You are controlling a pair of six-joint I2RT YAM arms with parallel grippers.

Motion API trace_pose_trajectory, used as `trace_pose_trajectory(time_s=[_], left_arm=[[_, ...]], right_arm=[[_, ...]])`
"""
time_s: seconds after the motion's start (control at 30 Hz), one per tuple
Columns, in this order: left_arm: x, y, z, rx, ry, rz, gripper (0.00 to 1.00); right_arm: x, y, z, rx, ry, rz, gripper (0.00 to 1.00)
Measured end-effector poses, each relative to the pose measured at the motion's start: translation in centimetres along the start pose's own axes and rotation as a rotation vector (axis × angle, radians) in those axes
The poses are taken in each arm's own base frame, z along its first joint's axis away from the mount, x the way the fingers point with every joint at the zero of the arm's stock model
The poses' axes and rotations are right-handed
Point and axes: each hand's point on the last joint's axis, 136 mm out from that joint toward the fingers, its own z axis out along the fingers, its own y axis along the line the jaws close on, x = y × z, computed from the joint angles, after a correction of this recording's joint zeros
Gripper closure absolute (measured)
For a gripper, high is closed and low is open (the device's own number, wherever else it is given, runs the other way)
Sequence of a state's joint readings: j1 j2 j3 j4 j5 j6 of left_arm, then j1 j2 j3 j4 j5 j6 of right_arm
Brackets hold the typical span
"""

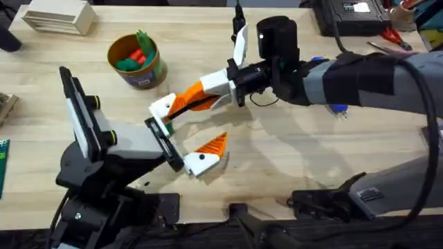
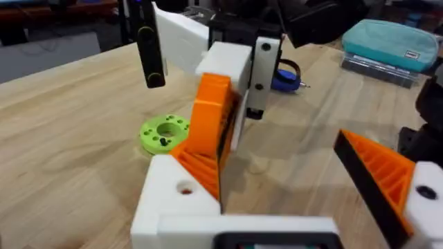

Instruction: Pick up the gripper from the table and insert it into the empty holder that is missing its gripper. Then pick up a screw, insert it into the mounting hole, and use the screwdriver to tighten it. Finally, clean up the table by picking up the vegetable and placing it into the bucket.

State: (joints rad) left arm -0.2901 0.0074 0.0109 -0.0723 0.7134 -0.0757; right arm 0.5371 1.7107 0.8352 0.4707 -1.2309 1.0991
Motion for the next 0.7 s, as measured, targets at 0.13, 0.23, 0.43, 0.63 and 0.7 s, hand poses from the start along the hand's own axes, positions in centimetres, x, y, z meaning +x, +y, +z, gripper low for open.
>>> trace_pose_trajectory(time_s=[0.13,0.23,0.43,0.63,0.7], left_arm=[[-0.01,0.10,-0.01,-0.005,0.000,0.000,0.013],[-0.01,0.11,-0.01,-0.006,0.000,0.000,0.013],[-0.02,0.12,-0.01,-0.007,-0.001,0.001,0.013],[-0.02,0.02,0.00,-0.001,-0.001,0.005,0.013],[0.02,-0.54,0.01,0.030,0.001,0.015,0.014]], right_arm=[[-0.10,-0.02,0.10,0.004,-0.006,-0.002,0.988],[-0.12,-0.01,0.10,0.004,-0.007,-0.001,0.988],[-0.23,-0.13,0.12,0.008,-0.013,0.008,0.892],[-0.24,-0.46,0.18,0.011,-0.010,-0.005,0.750],[-0.34,-0.60,0.21,0.015,-0.015,-0.010,0.641]])
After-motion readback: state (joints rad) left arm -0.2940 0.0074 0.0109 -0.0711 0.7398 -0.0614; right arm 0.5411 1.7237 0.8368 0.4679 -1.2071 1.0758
